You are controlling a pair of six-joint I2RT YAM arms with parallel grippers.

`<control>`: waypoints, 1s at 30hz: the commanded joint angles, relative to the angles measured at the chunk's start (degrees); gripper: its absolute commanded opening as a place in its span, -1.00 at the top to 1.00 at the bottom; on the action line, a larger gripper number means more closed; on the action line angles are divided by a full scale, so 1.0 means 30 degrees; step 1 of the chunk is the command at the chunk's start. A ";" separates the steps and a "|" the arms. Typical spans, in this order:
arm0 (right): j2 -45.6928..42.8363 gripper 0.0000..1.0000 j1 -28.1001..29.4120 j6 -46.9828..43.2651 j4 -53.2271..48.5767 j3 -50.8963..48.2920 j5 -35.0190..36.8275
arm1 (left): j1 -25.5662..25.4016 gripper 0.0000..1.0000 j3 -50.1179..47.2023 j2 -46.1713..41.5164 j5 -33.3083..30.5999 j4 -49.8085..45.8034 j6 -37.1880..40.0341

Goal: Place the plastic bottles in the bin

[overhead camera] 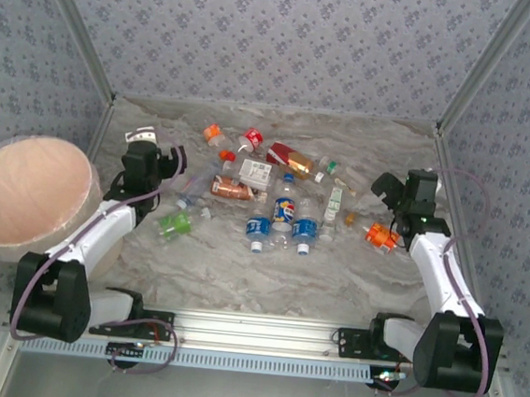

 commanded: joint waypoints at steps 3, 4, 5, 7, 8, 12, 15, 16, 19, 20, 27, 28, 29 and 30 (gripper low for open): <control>-0.1162 -1.00 -0.0935 0.8050 -0.7296 0.0304 -0.2077 | -0.0029 -0.96 0.1111 -0.0403 0.3232 -0.3688 -0.3289; -0.1368 -1.00 -0.1028 0.9106 -0.7449 0.0235 -0.2074 | -0.0028 -0.96 0.1075 -0.0454 0.3791 -0.3529 -0.3549; -0.1502 -1.00 -0.1075 1.0152 -0.7475 0.0086 -0.2044 | -0.0029 -0.96 0.0971 -0.0527 0.4279 -0.3261 -0.3624; -0.1603 -1.00 -0.1082 1.2384 -0.7582 -0.0060 -0.2371 | -0.0029 -0.96 0.0735 -0.0661 0.4743 -0.2824 -0.3923; -0.1574 -1.00 -0.1101 1.2895 -0.7453 -0.0123 -0.2504 | -0.0029 -0.96 0.0701 -0.0715 0.4819 -0.2759 -0.3951; -0.1179 -1.00 -0.1078 1.5921 -0.5916 -0.0799 -0.2365 | -0.0029 -0.96 0.0684 -0.0647 0.4947 -0.2468 -0.3980; -0.0282 -1.00 -0.1076 1.7439 -0.4629 -0.1349 -0.2521 | -0.0043 -0.96 0.0782 -0.0428 0.5553 -0.2344 -0.4024; 0.0103 -1.00 -0.1076 1.7811 -0.4096 -0.1445 -0.2483 | -0.0029 -0.96 0.0815 -0.0358 0.5766 -0.2315 -0.4085; 0.1269 -1.00 -0.1077 1.8579 -0.2643 -0.1473 -0.2448 | -0.0028 -0.96 0.0779 -0.0284 0.6166 -0.2122 -0.4226; 0.1638 -1.00 -0.1072 1.8683 -0.2350 -0.1470 -0.2317 | -0.0029 -0.96 0.0713 -0.0319 0.6225 -0.2038 -0.4272; 0.3735 -1.00 -0.1087 2.0197 -0.1205 -0.1765 -0.1932 | -0.0029 -0.96 0.0569 -0.0086 0.6276 -0.1817 -0.4303; 0.3903 -0.99 -0.1106 2.0311 -0.0985 -0.1819 -0.1756 | -0.0029 -0.96 0.0587 -0.0050 0.6299 -0.1817 -0.4304; 0.4050 -0.94 -0.1135 2.0277 -0.0846 -0.1828 -0.1601 | -0.0029 -0.96 0.0599 -0.0021 0.6314 -0.1817 -0.4335; 0.4230 -0.89 -0.1211 2.0116 -0.0827 -0.1779 -0.1205 | -0.0029 -0.96 0.0577 0.0002 0.6364 -0.1811 -0.4336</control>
